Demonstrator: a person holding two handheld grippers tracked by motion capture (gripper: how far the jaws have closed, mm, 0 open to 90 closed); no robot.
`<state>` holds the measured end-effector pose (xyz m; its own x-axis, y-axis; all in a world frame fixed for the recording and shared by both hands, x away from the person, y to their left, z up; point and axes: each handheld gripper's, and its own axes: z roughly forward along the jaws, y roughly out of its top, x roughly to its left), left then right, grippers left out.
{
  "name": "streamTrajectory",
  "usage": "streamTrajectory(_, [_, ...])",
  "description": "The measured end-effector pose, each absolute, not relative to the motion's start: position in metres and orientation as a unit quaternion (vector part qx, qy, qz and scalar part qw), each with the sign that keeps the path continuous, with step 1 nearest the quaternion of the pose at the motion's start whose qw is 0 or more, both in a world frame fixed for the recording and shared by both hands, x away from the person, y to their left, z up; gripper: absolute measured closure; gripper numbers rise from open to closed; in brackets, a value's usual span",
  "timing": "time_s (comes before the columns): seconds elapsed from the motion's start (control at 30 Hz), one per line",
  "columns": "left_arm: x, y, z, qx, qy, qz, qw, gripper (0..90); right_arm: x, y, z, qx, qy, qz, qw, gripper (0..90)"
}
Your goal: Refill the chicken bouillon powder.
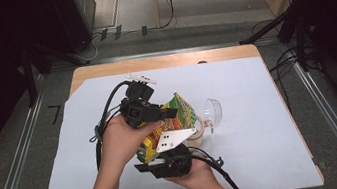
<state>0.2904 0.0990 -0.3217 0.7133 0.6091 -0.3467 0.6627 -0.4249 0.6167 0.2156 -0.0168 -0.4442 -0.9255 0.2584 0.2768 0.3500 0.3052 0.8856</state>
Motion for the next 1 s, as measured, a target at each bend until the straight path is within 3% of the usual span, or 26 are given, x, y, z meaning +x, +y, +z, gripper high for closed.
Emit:
streamTrajectory(0.7, [0.314, 0.104, -0.318, 0.838, 0.384, -0.051, 0.386, 78.4, 0.229, -0.015, -0.434, -0.182, -0.812, -0.554, 0.03, 71.2])
streamTrajectory(1.0, [0.308, 0.102, -0.316, 0.843, 0.383, -0.023, 0.377, 78.4, 0.234, -0.011, -0.437, -0.19, -0.806, -0.559, 0.046, 71.3])
